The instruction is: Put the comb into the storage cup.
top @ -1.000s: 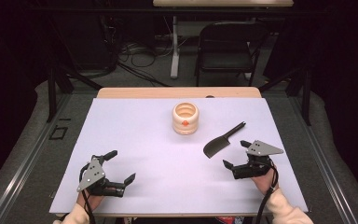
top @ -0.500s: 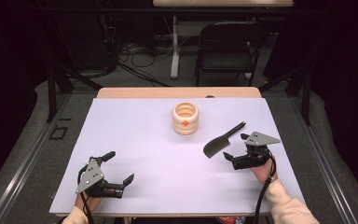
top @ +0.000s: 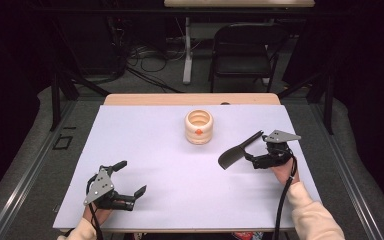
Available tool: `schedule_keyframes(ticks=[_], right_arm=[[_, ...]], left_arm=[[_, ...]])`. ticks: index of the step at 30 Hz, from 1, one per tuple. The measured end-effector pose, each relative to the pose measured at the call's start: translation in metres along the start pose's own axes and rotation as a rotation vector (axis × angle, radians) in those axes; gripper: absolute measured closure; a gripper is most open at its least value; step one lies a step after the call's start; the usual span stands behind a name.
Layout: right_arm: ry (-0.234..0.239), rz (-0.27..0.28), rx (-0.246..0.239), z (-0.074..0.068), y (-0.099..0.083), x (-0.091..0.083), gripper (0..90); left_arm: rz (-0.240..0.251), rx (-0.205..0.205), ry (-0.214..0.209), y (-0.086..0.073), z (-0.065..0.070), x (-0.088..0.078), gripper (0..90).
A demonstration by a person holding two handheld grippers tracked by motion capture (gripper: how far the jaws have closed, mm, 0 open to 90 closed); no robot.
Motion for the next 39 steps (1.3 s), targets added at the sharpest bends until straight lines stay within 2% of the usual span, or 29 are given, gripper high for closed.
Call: schedule_keyframes(ticks=[12,18,29,35,36,38,39], right_arm=[[-0.014,-0.018,0.011,0.014,0.011,0.011,0.0],[-0.019,-0.059,0.020,0.025,0.016,0.027,0.0],[-0.041,-0.112,0.011,0.037,0.017,0.039,0.0],[-0.074,-0.141,0.008,0.047,0.020,0.046,4.6],[-0.090,-0.152,0.012,0.053,0.019,0.049,7.6],[-0.096,-0.156,0.012,0.055,0.019,0.050,9.4],[-0.101,-0.156,0.013,0.058,0.019,0.051,13.3]], left_arm=[[0.003,-0.002,-0.009,0.000,0.000,0.002,0.0],[0.004,-0.006,-0.021,0.000,-0.001,0.004,0.0],[0.007,-0.006,-0.018,0.000,-0.001,0.004,0.0],[0.011,-0.005,-0.021,0.001,-0.001,0.004,0.0],[0.011,-0.007,-0.021,0.001,-0.001,0.005,0.0],[0.010,-0.006,-0.022,0.001,-0.001,0.005,0.0],[0.011,-0.007,-0.025,0.001,-0.001,0.005,0.0]])
Point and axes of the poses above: each handheld gripper's, and its own axes: x roughly forward along the jaws, y roughly out of its top, z roughly to its right, the point moved 3 cm from there along x, roughly forward along the jaws, and after that the axes turned 10 degrees about z, right-handed, at the moved point
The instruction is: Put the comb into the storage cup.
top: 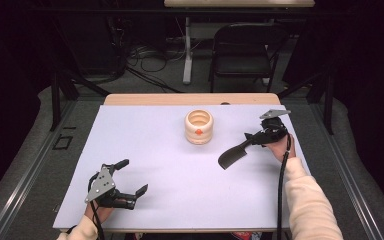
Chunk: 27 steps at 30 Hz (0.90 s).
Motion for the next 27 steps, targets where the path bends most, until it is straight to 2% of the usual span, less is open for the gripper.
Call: schedule_keyframes(ticks=[2,3,6,7,8,9,10,11,12,14,17,21,27], right_arm=[[-0.017,-0.006,0.002,0.004,0.000,0.004,20.8],[-0.031,-0.011,-0.002,0.007,0.000,0.007,30.1],[-0.059,-0.022,-0.007,0.010,0.000,0.011,49.1],[-0.059,-0.022,-0.007,0.010,0.000,0.011,49.1],[-0.063,-0.031,-0.016,0.011,0.000,0.013,55.3],[-0.084,-0.060,-0.019,0.014,-0.001,0.017,68.3],[-0.090,-0.067,-0.027,0.015,-0.002,0.018,73.1],[-0.090,-0.067,-0.027,0.015,-0.002,0.018,73.1],[-0.115,-0.082,-0.029,0.017,-0.004,0.020,78.4],[-0.133,-0.108,-0.035,0.019,-0.008,0.024,87.7],[-0.141,-0.108,-0.037,0.021,-0.010,0.024,90.0],[-0.150,-0.142,-0.083,0.020,-0.012,0.027,90.0],[-0.150,-0.164,-0.103,0.018,-0.014,0.032,90.0]], left_arm=[[0.000,0.002,0.002,0.000,0.000,0.000,0.0],[0.000,0.002,0.003,0.000,0.000,-0.001,0.0],[0.000,0.003,0.003,0.000,0.000,0.000,0.0],[-0.001,0.002,0.002,0.000,0.000,0.000,0.0],[-0.003,0.006,0.001,0.000,0.001,0.000,0.0],[-0.004,0.006,0.000,0.000,0.001,-0.001,0.0],[-0.004,0.006,0.001,0.000,0.001,-0.001,0.0],[-0.001,0.003,0.001,0.000,0.001,-0.001,0.0],[-0.002,0.001,0.001,0.000,0.000,-0.001,0.0],[-0.003,0.002,0.000,0.000,0.000,-0.001,0.0],[-0.005,0.002,-0.001,-0.001,0.001,0.000,0.1],[-0.008,0.008,-0.004,0.000,0.001,0.000,0.1],[-0.007,0.007,-0.005,0.000,0.000,0.001,0.1]])
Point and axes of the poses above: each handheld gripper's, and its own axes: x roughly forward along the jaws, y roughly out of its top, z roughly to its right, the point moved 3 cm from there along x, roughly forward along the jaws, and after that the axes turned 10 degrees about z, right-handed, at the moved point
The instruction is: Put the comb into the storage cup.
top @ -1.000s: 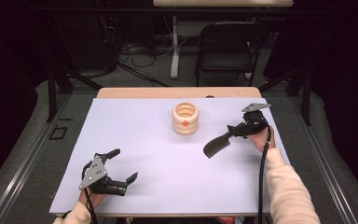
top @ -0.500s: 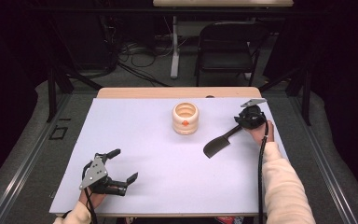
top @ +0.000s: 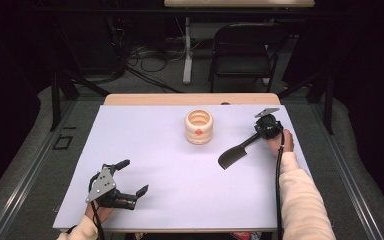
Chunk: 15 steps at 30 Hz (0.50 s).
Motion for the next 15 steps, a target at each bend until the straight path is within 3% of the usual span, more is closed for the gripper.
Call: schedule_keyframes(ticks=[15], right_arm=[[0.011,-0.053,-0.001,0.0005,-0.0082,-0.0032,90.0]], left_arm=[[-0.001,0.002,0.003,0.0002,0.0000,-0.0006,0.1]])
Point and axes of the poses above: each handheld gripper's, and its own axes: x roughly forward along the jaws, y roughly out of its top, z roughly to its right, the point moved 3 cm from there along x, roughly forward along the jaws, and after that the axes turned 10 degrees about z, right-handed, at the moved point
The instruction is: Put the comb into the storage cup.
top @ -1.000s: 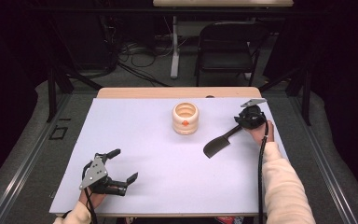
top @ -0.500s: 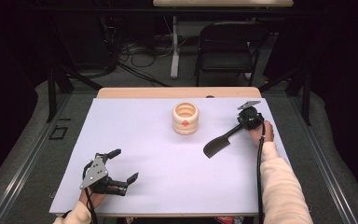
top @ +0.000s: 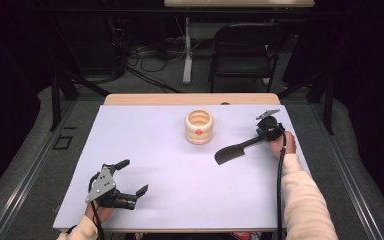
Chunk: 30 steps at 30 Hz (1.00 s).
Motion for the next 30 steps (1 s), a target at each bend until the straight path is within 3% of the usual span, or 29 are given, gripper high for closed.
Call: schedule_keyframes(ticks=[8,30], right_arm=[[0.012,-0.008,-0.027,-0.006,-0.006,-0.005,90.0],[0.044,-0.028,-0.021,-0.012,-0.016,-0.020,90.0]], left_arm=[[0.000,-0.001,-0.001,0.000,0.000,0.001,0.1],[0.001,-0.001,0.002,0.000,0.000,0.000,0.1]])
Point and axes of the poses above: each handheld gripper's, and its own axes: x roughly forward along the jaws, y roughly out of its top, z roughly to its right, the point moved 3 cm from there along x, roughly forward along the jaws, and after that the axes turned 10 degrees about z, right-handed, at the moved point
